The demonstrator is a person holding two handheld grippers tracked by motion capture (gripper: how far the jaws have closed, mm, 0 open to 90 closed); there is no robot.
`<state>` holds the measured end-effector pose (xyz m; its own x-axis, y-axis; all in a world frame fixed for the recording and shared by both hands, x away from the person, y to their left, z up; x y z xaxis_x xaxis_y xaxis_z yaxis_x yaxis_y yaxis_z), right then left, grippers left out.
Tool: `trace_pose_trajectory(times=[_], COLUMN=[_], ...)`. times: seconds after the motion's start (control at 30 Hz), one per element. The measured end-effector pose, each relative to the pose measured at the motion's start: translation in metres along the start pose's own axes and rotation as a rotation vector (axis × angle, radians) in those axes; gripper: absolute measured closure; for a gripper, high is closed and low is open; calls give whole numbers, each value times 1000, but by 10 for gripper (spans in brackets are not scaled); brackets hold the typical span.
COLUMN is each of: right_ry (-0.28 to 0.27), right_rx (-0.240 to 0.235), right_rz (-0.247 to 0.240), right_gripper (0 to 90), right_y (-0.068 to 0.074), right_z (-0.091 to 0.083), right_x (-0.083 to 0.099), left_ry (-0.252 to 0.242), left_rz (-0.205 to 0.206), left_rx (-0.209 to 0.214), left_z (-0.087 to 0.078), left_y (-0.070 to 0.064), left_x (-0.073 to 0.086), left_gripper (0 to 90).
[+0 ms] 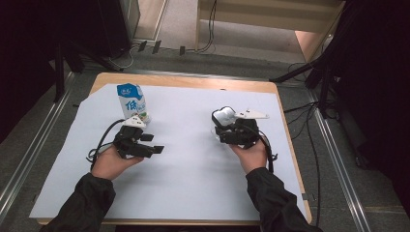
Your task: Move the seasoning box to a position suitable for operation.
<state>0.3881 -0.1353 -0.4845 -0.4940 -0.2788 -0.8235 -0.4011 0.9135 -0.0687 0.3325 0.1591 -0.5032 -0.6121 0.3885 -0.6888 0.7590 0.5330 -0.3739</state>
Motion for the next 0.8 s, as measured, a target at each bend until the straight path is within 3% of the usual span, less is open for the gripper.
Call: trace_pose_trajectory(times=[0.07,0.13,0.4,0.57,0.67,0.8], right_ry=[0,-1,1,1,-34,-39], right_rx=[-12,-49,-127,-149,-157,-154], right_rz=[-5,-32,-74,-98,-101,-103], right_gripper=[165,164,165,173,179,179], right_y=[4,18,50,63,66,68], right_z=[0,0,11,19,17,18], right_x=[1,4,8,10,7,6], left_ry=[5,9,-4,8,11,18], left_rz=[4,5,-1,4,4,4], left_rx=[7,11,7,1,-3,-1], left_z=[1,1,4,6,6,7], left_y=[1,2,4,5,5,5], left_x=[-1,-1,-3,-2,-2,-1], left_gripper=[352,353,357,358,358,358])
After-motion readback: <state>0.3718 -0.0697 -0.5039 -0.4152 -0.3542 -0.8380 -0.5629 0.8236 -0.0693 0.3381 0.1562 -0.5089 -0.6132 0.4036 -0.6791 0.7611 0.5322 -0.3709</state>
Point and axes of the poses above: each handheld gripper's, and its own axes: z roughly forward along the jaws, x roughly out of its underside, y roughly to its left, the point moved 5 cm from there along z, roughly forward along the jaws, and after that the axes turned 14 degrees about x, right-handed, at the moved point
